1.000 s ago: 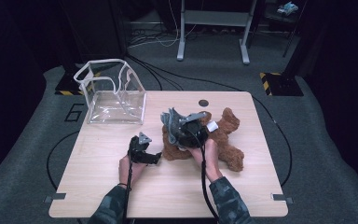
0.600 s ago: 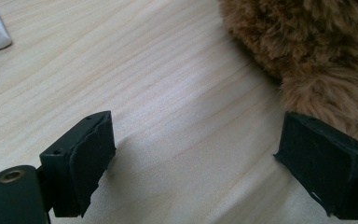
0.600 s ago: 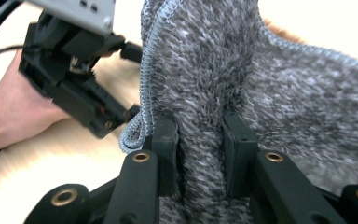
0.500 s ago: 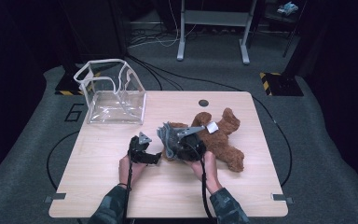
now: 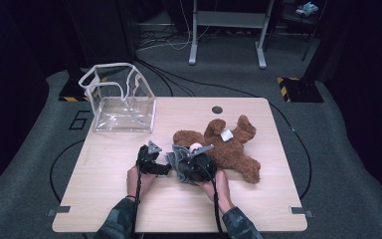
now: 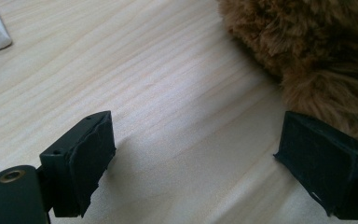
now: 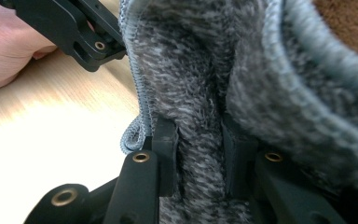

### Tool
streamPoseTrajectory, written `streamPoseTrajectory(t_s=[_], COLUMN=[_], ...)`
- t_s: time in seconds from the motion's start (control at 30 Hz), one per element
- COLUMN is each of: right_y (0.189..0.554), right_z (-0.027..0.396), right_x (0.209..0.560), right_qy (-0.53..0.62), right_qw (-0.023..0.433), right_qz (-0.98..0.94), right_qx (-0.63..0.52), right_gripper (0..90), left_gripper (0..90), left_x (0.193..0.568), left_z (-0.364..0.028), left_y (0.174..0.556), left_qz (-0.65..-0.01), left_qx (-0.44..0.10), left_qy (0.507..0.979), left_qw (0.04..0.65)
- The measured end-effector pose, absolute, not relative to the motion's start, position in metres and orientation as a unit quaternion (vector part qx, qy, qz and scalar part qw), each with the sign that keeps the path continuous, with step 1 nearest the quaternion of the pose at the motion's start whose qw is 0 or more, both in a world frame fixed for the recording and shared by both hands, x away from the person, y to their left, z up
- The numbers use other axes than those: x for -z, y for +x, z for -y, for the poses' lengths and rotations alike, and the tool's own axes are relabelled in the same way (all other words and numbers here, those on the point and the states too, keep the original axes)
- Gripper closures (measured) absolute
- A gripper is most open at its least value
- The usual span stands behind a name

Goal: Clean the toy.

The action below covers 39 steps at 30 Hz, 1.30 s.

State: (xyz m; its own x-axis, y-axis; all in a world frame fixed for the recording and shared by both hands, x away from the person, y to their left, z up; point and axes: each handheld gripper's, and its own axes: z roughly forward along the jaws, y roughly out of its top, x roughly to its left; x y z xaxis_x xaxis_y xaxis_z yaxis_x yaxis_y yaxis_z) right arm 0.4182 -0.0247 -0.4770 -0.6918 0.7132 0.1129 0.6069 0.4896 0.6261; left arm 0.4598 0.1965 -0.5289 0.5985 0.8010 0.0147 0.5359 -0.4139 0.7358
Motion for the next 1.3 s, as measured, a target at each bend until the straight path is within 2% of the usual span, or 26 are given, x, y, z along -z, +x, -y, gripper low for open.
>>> streamPoseTrajectory(t_s=[0.23,0.47,0.6,1.03,1.3], right_y=[0.414,0.423,0.435,0.471,0.486], right_z=[0.036,0.051,0.056,0.053,0.062], right_x=[0.448,0.393,0.377,0.392,0.399], right_qy=[0.378,0.384,0.393,0.424,0.450], right_qw=[0.106,0.165,0.195,0.221,0.271], right_qz=[-0.848,-0.818,-0.805,-0.807,-0.803], right_qx=[-0.355,-0.394,-0.400,-0.345,-0.282], right_gripper=[70.7,70.8,70.7,70.6,71.2], left_gripper=[10.3,10.3,10.3,10.3,10.9], left_x=[0.529,0.529,0.529,0.528,0.529], left_z=[-0.197,-0.196,-0.196,-0.197,-0.197], left_y=[0.460,0.460,0.460,0.460,0.460], left_qz=[-0.407,-0.409,-0.408,-0.408,-0.404], left_qx=[-0.184,-0.188,-0.188,-0.183,-0.186], left_qy=[0.821,0.820,0.820,0.821,0.821], left_qw=[0.355,0.354,0.354,0.354,0.357])
